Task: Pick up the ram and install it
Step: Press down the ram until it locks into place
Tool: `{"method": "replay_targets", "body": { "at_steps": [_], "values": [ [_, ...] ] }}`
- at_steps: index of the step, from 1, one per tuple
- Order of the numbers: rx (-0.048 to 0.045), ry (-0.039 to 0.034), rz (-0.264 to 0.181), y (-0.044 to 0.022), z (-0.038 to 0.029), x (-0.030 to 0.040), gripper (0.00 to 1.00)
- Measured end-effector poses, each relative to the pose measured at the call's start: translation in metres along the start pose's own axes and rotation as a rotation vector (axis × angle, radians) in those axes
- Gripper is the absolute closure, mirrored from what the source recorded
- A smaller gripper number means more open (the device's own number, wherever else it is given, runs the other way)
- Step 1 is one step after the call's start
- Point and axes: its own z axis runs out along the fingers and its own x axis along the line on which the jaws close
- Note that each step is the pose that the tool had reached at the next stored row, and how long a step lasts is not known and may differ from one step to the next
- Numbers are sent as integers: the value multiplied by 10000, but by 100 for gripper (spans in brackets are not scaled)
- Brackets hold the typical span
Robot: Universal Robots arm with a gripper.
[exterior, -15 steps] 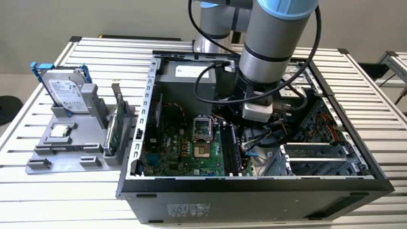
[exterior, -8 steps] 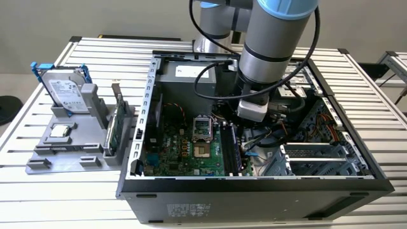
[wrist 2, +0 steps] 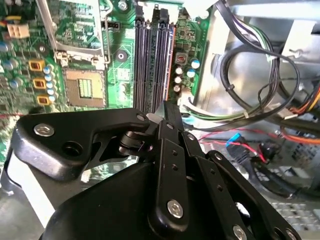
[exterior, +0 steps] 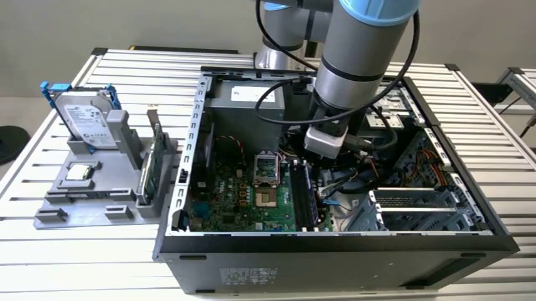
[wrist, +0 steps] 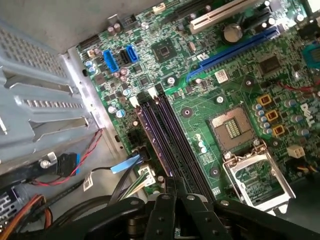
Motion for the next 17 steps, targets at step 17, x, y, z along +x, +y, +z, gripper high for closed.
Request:
{"method": "replay_targets", "body": {
  "at_steps": [17],
  "values": [
    [-5, -40, 2554, 0, 0, 0, 100]
  ]
}}
